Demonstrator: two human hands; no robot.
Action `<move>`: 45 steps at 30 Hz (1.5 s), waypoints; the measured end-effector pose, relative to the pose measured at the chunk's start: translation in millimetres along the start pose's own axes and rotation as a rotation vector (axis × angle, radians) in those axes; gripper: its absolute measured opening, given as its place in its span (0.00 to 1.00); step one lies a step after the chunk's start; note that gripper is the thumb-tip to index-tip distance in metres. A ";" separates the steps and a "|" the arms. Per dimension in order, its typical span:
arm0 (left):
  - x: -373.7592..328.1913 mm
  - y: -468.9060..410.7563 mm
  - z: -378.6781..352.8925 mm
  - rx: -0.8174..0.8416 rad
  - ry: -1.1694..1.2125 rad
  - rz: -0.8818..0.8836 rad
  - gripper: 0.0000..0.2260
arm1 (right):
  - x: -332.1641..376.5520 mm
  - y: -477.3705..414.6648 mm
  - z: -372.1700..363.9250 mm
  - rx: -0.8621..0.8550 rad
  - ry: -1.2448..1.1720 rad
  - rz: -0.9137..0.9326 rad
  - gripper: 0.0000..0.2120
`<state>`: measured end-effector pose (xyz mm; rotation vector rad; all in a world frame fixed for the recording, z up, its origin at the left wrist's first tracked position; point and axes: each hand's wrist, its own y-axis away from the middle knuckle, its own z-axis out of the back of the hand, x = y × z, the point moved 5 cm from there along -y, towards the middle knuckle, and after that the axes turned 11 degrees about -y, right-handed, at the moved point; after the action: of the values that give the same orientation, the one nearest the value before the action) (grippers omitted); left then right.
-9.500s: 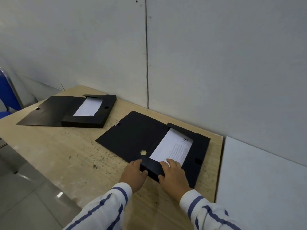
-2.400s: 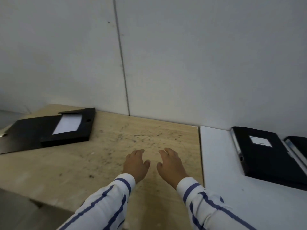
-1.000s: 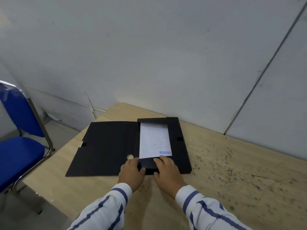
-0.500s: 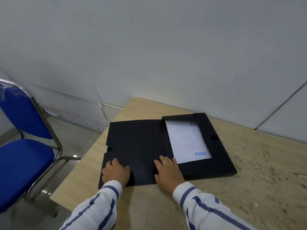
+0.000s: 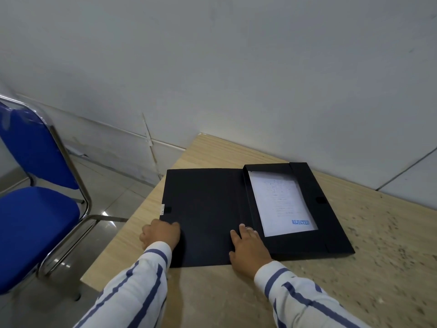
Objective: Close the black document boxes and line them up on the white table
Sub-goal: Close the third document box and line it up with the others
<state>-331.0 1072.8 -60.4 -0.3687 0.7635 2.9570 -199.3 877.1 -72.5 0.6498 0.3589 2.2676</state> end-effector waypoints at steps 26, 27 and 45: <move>-77.5 60.7 84.6 0.260 0.759 -0.486 0.11 | -5.0 11.6 49.8 -0.205 -0.193 0.094 0.24; -88.7 72.1 85.0 0.236 0.784 -0.525 0.12 | -10.6 14.5 56.6 -0.232 -0.200 0.090 0.24; -209.2 167.9 -72.2 0.097 0.325 -0.761 0.17 | -190.5 61.8 125.0 -0.335 -0.563 -0.052 0.12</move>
<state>-133.4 890.2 8.6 -0.9088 0.6038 2.1639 -52.1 704.5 -7.2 1.0367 -0.2681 1.9258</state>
